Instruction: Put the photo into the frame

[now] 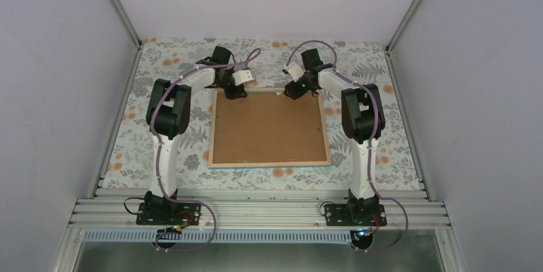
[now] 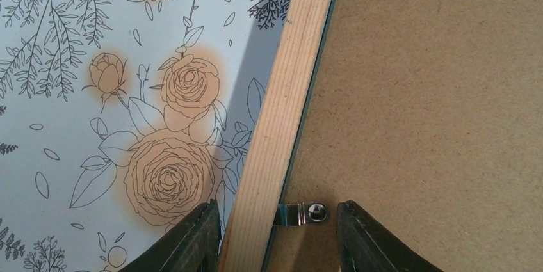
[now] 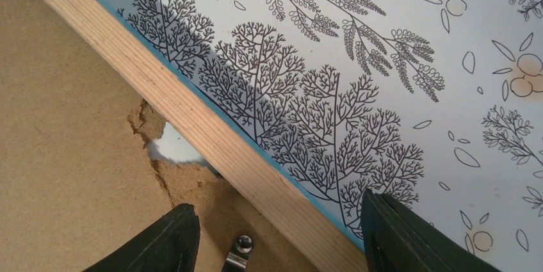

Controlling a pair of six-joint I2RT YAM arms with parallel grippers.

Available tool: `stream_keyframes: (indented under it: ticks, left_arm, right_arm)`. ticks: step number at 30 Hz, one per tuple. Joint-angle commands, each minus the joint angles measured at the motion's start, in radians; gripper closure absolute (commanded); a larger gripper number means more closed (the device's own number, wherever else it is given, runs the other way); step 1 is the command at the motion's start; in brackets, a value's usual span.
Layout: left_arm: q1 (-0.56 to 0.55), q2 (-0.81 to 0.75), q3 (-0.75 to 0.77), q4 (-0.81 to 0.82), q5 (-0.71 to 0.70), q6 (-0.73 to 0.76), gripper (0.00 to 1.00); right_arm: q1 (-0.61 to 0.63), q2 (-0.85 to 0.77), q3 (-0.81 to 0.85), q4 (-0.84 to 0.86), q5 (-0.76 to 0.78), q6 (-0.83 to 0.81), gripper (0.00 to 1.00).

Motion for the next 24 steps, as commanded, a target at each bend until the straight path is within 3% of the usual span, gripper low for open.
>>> stream_keyframes:
  ticks: [1,5,13,18,24]
  left_arm:
    - [-0.016,0.023,-0.027,-0.037,0.008,0.02,0.54]
    - [-0.016,0.02,-0.033,-0.038,0.001,0.027,0.54]
    - [-0.016,0.018,-0.041,-0.036,-0.003,0.037,0.54]
    - [-0.016,0.027,-0.026,-0.044,-0.006,0.037,0.54]
    - [-0.016,0.033,-0.018,-0.044,-0.005,0.035,0.54]
  right_arm:
    - [0.009,0.032,0.007,-0.078,0.019,-0.024,0.38]
    - [0.0,0.043,-0.005,-0.104,0.058,-0.101,0.4]
    - [-0.039,0.049,-0.005,-0.172,0.063,-0.215,0.53]
    - [-0.051,0.062,0.014,-0.23,0.032,-0.273,0.5]
    - [-0.065,0.066,0.015,-0.258,0.035,-0.342,0.58]
